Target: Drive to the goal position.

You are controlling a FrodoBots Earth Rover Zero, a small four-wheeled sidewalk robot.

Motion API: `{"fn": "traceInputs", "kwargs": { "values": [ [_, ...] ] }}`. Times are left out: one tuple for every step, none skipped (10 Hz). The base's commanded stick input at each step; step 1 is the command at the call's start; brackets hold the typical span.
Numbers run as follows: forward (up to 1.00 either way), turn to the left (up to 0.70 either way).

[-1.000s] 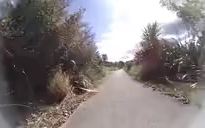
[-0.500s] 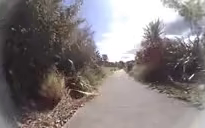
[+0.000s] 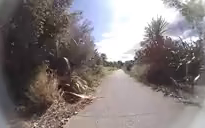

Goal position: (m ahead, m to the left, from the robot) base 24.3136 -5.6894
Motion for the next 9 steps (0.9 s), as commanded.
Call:
{"fn": "traceInputs", "kwargs": {
  "values": [
    [0.7, -0.11],
    [0.7, -0.11],
    [0.7, -0.11],
    [0.7, -0.11],
    [0.7, -0.11],
    [0.7, -0.11],
    [0.7, -0.11],
    [0.7, -0.1],
    [0.7, -0.08]
  ]
}}
